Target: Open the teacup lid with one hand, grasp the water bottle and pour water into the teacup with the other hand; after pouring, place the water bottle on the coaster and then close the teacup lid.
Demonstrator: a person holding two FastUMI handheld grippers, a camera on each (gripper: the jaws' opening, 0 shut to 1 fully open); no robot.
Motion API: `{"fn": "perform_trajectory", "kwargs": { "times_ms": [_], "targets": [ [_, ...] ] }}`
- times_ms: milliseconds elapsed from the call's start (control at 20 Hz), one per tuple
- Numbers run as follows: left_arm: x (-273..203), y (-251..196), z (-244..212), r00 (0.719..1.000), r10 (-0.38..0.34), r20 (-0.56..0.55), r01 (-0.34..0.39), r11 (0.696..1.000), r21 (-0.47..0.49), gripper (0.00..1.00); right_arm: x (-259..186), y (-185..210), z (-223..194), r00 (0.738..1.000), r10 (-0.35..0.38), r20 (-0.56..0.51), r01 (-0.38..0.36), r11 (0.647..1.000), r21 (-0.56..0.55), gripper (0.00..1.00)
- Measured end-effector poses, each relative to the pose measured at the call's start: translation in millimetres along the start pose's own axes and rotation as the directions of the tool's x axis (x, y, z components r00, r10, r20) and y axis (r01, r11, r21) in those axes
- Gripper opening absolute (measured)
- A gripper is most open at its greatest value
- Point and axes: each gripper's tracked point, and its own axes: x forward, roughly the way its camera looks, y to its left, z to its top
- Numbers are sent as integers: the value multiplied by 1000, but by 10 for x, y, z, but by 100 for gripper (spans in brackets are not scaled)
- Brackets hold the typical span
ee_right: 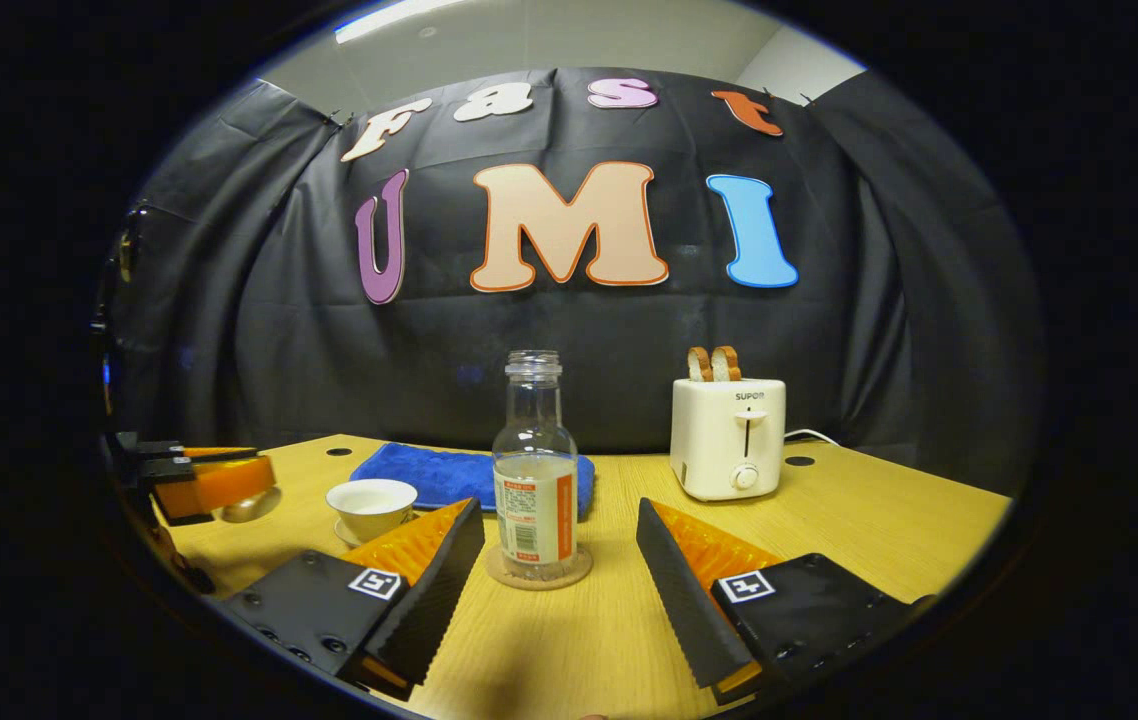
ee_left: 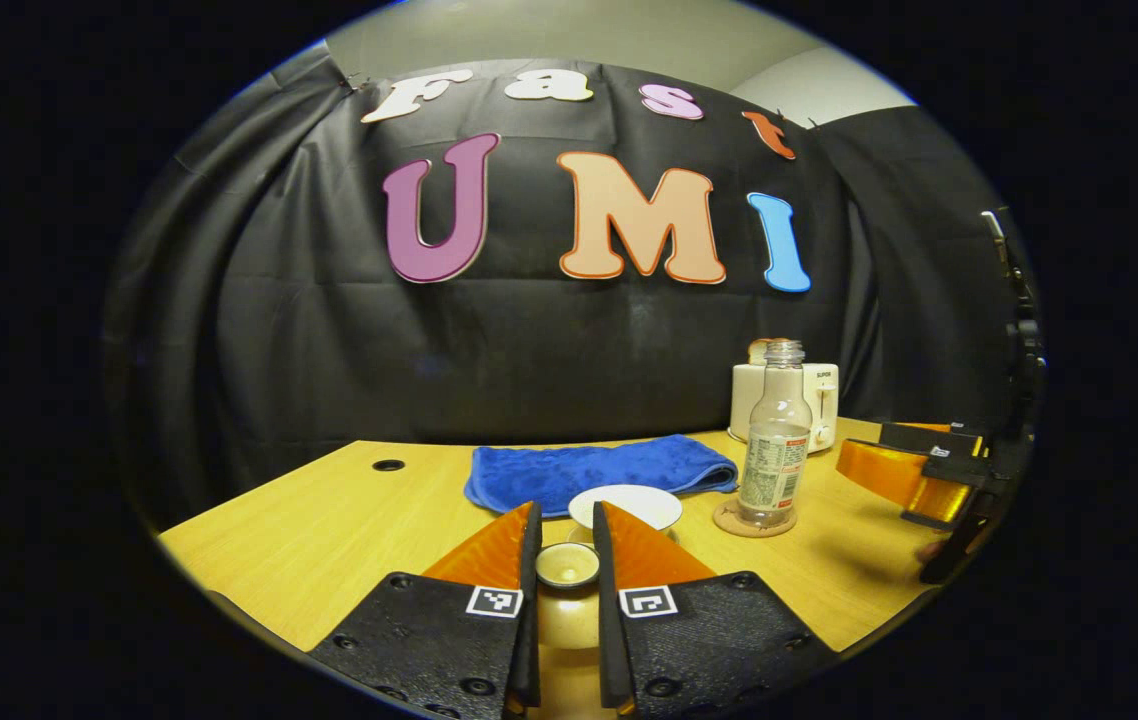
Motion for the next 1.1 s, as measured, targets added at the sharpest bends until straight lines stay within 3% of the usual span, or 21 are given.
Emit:
{"fn": "perform_trajectory", "kwargs": {
  "times_ms": [550, 600, 700, 1100],
  "targets": [
    [745, -199, 5, 999, -33, 1, 33, 999, 5, 20, -379, -388, 18, 1000, 4, 3, -4, 1000, 3, 98],
    [798, -199, 4, 999, -33, 1, 33, 999, 7, 20, -391, -400, 21, 1000, 5, 3, -5, 1000, 2, 93],
    [896, -204, -7, 1000, -28, -4, 28, 999, 15, 20, -409, -413, 27, 1000, 10, 3, -10, 1000, 2, 98],
    [1036, -264, -58, 999, -26, -45, 29, 996, 80, 20, -427, -437, 17, 1000, 18, 3, -18, 1000, 2, 98]
  ]
}}
